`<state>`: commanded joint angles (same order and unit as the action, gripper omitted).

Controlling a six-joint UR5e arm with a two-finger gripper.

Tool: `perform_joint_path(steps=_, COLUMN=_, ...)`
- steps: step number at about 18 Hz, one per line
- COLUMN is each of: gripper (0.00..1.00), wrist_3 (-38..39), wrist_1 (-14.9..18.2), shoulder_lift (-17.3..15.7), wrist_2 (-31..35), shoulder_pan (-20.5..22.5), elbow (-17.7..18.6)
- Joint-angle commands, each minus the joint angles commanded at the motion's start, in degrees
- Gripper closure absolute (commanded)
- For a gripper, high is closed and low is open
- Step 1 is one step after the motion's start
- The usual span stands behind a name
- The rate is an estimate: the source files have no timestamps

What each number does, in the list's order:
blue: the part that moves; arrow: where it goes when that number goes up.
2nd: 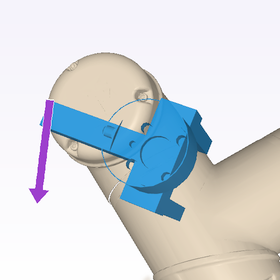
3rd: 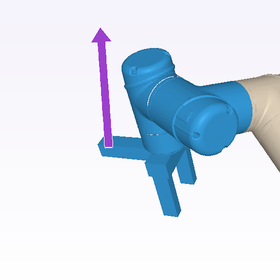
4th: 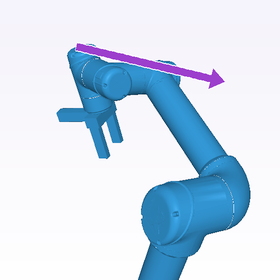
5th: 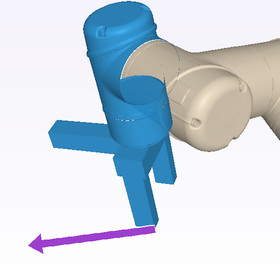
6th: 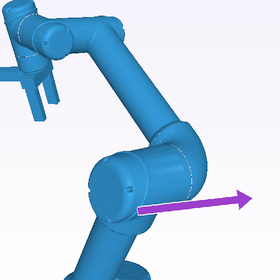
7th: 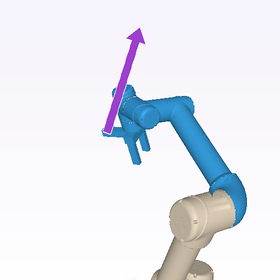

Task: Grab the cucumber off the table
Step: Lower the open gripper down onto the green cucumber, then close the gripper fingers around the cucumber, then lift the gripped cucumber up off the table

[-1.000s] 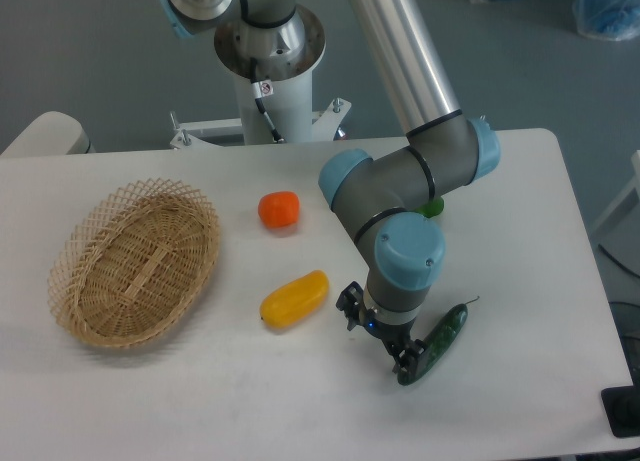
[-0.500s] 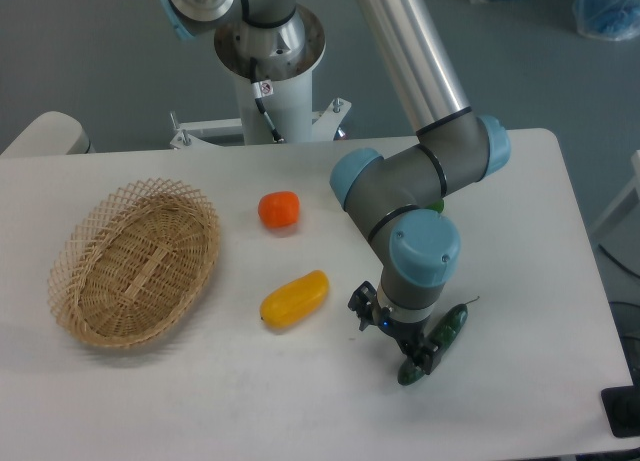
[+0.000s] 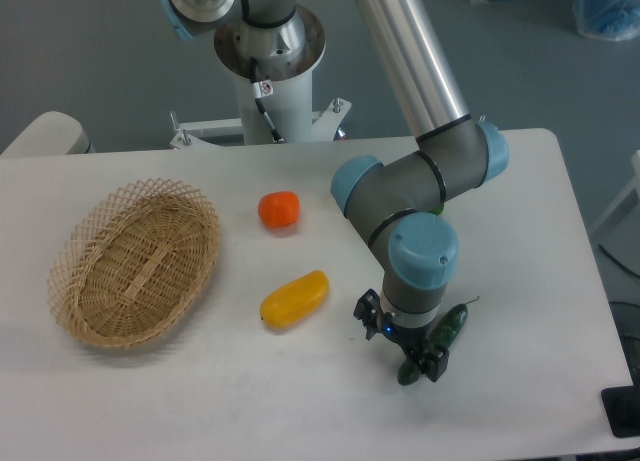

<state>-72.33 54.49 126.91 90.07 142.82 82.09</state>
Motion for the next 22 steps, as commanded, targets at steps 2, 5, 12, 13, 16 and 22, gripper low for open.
perform_joint_path(steps=2, gripper=0.00, wrist_3=0.0, wrist_1=0.1, shoulder_lift=0.0, wrist_2=1.9, shoulder_pan=0.3, elbow=0.0)
perform_joint_path(steps=5, gripper=0.00, wrist_3=0.4, wrist_1=0.4, shoulder_lift=-0.1, wrist_2=2.2, shoulder_pan=0.3, elbow=0.3)
perform_joint_path(steps=12, gripper=0.00, wrist_3=0.9, wrist_1=0.3, shoulder_lift=1.4, wrist_2=2.0, shoulder_pan=0.6, elbow=-1.1)
perform_joint_path(steps=13, gripper=0.00, wrist_3=1.0, wrist_1=0.3, shoulder_lift=1.3, wrist_2=2.0, shoulder_pan=0.5, elbow=-0.9)
perform_joint_path(steps=16, gripper=0.00, wrist_3=1.6, wrist_1=0.2, shoulder_lift=1.5, wrist_2=2.0, shoulder_pan=0.4, elbow=-0.9)
perform_joint_path(steps=22, gripper=0.00, wrist_3=3.2, wrist_1=-2.9, shoulder_lift=4.8, wrist_2=2.0, shoulder_pan=0.4, elbow=-3.0)
